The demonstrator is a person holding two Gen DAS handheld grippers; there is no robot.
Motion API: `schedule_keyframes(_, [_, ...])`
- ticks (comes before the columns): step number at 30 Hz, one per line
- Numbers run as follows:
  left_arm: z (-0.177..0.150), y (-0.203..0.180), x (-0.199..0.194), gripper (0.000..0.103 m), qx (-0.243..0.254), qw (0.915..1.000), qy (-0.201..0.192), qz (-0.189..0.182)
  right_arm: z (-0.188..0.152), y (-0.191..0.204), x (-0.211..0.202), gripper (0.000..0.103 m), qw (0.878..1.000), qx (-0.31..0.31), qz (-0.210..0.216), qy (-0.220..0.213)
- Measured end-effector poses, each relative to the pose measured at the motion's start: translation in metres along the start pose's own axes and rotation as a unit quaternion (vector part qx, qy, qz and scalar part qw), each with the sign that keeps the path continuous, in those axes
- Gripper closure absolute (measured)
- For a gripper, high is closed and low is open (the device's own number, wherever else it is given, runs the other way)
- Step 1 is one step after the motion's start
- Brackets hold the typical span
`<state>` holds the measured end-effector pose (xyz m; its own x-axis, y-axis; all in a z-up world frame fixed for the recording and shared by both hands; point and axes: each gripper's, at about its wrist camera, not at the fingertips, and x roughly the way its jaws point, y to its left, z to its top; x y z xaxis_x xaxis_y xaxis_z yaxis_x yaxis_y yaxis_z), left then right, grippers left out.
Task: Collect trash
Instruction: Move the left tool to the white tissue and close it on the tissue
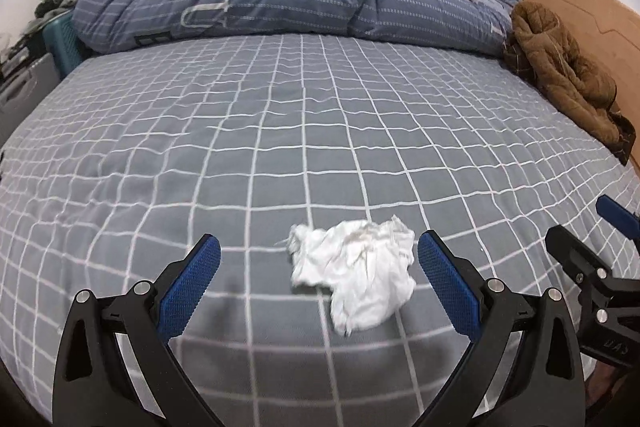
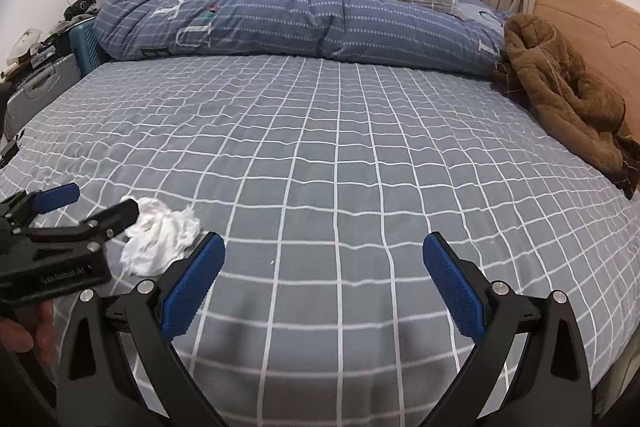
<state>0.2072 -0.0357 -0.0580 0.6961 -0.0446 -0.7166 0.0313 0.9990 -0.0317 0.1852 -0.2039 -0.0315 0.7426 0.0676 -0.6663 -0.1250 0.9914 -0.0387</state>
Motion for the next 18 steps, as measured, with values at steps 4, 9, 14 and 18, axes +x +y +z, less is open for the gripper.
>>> schedule_keyframes(4, [0.000,-0.008,0.022,0.008,0.008,0.9998,0.016,-0.001,0.007,-0.001,0.013,0.008,1.000,-0.001,0.004,0.006])
schedule_keyframes(9, [-0.008,-0.013,0.042,0.025,0.013,0.9990,0.044,0.002,0.008,-0.004,0.020,0.008,1.000,0.005,0.006,0.013])
schedule_keyframes(14, [-0.011,-0.009,0.049,0.049,-0.002,0.9980,0.062,-0.007,0.006,-0.004,0.022,0.008,1.000,0.005,0.007,0.018])
schedule_keyframes(18, [-0.013,-0.012,0.049,0.077,0.002,0.9975,0.070,-0.013,0.006,-0.006,0.022,0.008,1.000,0.009,0.007,0.020])
